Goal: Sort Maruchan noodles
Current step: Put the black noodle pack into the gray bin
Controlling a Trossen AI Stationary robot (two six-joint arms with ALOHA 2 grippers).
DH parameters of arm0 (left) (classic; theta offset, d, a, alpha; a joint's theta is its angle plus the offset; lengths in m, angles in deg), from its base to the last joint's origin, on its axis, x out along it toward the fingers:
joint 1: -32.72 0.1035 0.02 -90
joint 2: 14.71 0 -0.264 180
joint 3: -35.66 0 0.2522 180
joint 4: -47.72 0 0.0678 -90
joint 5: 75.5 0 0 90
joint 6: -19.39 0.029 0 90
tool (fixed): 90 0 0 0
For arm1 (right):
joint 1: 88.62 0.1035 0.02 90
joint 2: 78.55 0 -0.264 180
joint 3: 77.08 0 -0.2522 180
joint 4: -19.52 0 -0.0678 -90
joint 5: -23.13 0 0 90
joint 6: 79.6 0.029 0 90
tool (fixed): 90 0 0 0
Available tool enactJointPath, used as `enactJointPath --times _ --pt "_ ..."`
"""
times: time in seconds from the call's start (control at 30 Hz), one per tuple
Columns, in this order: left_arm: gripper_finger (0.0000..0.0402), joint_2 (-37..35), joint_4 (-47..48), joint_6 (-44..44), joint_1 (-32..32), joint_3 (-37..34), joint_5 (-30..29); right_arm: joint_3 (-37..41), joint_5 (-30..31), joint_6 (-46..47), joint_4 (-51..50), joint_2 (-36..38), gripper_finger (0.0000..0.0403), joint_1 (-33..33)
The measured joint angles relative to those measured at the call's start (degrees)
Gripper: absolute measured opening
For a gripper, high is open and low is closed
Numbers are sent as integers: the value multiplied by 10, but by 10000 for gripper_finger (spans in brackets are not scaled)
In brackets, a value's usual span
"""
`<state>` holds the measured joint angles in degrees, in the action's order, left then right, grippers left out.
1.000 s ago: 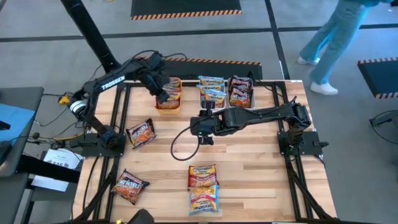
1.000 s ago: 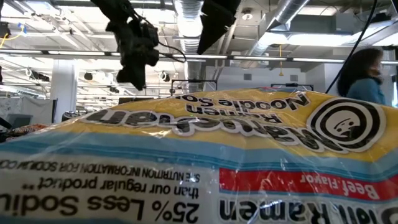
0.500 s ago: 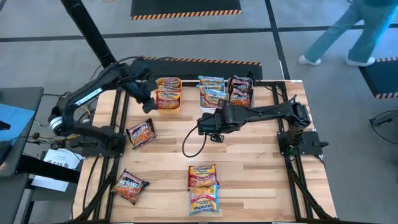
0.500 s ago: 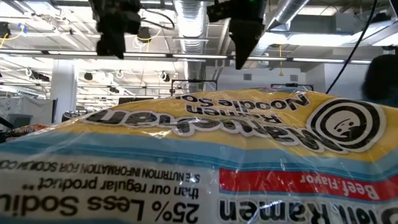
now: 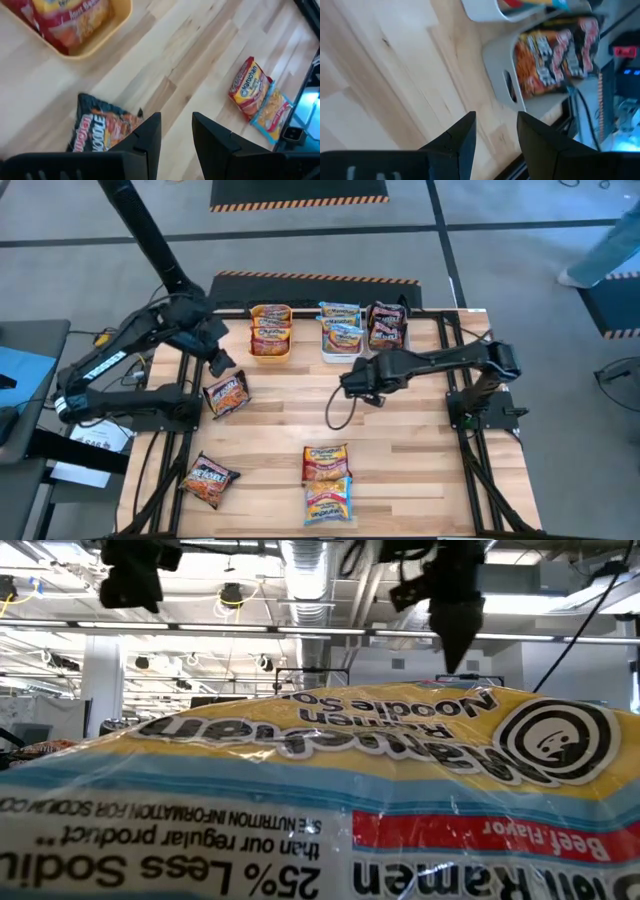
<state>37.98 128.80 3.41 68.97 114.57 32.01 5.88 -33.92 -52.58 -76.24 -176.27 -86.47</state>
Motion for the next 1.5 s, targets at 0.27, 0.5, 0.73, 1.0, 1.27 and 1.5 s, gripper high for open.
enactJointPath --times 0.27,0.5,0.73,1.0,1.27,1.5 --pt "110 -40 13 -5 0 -48 18 70 -1 92 2 107 166 3" --pt "151 -44 13 25 0 -92 47 112 -15 112 21 183 166 41" --pt "177 -31 17 11 -2 -103 63 156 -35 108 100 240 166 95" --pt "174 -31 18 -12 -49 -103 10 182 -46 106 159 262 166 131" --pt "173 -31 18 -49 -125 -103 -85 182 -46 105 176 261 166 131" --pt "173 -22 18 -93 -196 -102 -152 182 -46 105 178 261 166 131"
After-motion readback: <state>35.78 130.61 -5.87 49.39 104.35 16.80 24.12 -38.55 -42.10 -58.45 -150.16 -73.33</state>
